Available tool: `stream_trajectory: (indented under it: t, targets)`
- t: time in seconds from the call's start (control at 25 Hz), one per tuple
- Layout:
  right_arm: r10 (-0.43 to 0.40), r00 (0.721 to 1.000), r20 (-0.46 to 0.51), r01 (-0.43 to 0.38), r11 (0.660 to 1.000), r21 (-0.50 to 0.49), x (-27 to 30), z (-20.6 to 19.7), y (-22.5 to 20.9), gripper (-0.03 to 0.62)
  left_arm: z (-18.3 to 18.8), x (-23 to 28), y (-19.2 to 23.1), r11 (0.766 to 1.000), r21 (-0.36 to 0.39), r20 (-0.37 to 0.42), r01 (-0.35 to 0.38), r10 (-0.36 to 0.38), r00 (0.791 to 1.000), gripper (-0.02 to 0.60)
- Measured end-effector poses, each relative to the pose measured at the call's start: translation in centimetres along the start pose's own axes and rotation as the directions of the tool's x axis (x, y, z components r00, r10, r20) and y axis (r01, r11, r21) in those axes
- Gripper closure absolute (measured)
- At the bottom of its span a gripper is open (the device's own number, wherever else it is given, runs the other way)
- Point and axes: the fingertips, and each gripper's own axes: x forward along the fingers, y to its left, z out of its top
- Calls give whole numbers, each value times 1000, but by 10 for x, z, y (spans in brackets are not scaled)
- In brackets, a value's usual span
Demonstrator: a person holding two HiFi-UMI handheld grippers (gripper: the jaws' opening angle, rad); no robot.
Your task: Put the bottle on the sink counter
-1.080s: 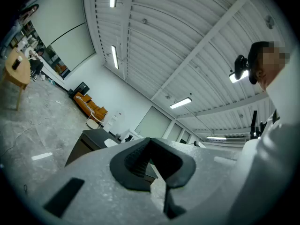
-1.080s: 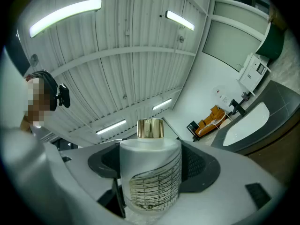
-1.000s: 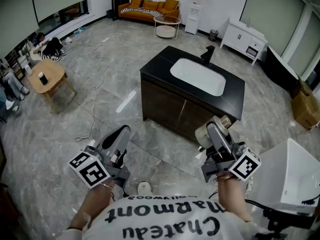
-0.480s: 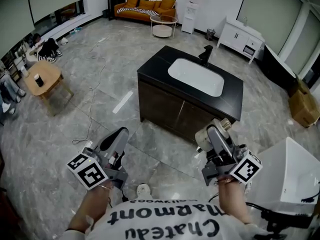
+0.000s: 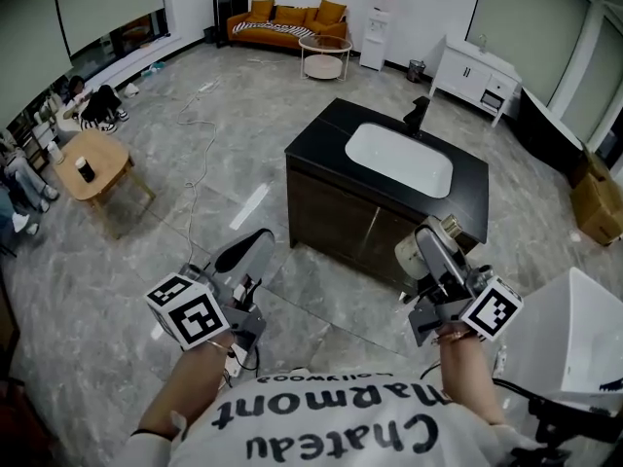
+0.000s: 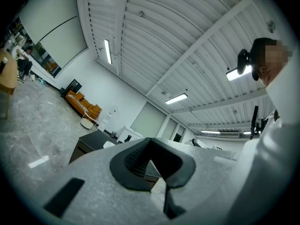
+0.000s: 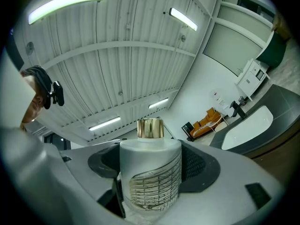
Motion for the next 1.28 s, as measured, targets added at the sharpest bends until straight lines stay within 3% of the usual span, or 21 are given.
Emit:
stream_trajectory:
  t: [0.32,0.52,0.68,0.92,1.28]
  targets:
    - [0,1000,-14,0,1000,3,18,-4,-5,253,16,15,0,998,20,9,53,-53,999,566]
    - [23,999,-24,-22,1000,19,35,-11,-17,253,12,14,10,999,-14,51,36,-35,998,568]
    - [31,999,-24,-29,999,46,53,-10,-41,253,8,24,29,998,-58,50,-4,7,999,566]
    - [97,992,-79,-91,993,73,111,-11,-85,253,22,65,59,998,-57,72,-36,40,997,567]
    - [166,976,-137,-162,986,39,198,11,-165,253,41,148,121,996,-28,115,-82,85,990,567]
